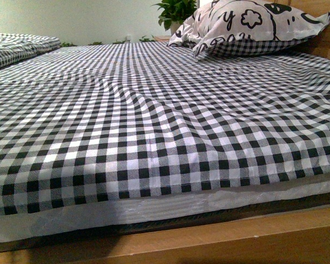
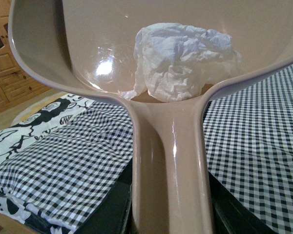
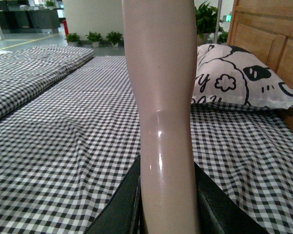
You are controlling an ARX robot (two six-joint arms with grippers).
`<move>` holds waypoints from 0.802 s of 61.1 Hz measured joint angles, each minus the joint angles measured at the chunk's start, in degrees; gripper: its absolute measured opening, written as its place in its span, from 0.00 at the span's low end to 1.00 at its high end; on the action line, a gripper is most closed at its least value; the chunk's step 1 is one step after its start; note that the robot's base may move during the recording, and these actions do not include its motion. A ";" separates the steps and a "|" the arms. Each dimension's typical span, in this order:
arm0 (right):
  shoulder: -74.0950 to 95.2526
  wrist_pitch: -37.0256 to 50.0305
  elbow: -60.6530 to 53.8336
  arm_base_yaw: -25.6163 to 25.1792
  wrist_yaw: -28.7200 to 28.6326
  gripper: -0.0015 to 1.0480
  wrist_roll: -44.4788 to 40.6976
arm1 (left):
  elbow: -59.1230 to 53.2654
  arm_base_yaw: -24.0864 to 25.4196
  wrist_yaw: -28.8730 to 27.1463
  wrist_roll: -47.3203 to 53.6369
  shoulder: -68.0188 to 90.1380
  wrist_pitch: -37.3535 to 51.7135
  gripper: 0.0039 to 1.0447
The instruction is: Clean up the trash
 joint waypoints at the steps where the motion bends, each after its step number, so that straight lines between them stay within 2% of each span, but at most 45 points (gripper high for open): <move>1: -0.66 0.13 -0.59 0.09 0.42 0.19 0.00 | -0.20 -0.20 -0.11 -0.02 -0.35 -0.17 0.24; 8: -3.61 0.98 -3.08 0.35 2.45 0.19 -0.22 | -2.71 -2.08 -1.05 -1.09 -3.41 -1.95 0.24; 13: -5.68 1.88 -4.59 0.72 4.17 0.19 -1.11 | -4.61 -1.51 0.63 -1.44 -5.11 -1.95 0.24; 20: -7.26 2.71 -5.49 0.96 5.38 0.19 -1.73 | -7.41 4.20 6.91 -1.18 -7.13 -0.81 0.24; 26: -8.24 2.86 -6.27 1.36 5.97 0.19 -2.01 | -8.55 11.96 13.11 -1.33 -7.98 -0.59 0.24; 29: -9.05 2.97 -6.82 1.92 6.78 0.19 -2.16 | -9.09 17.44 16.96 -1.46 -8.33 0.04 0.24; 32: -9.55 3.63 -7.45 2.73 7.93 0.19 -2.38 | -9.31 20.24 17.68 -1.53 -8.50 0.26 0.24; 49: -12.85 5.40 -12.17 3.93 10.75 0.19 -3.02 | -10.19 22.91 19.34 -2.40 -8.92 1.49 0.24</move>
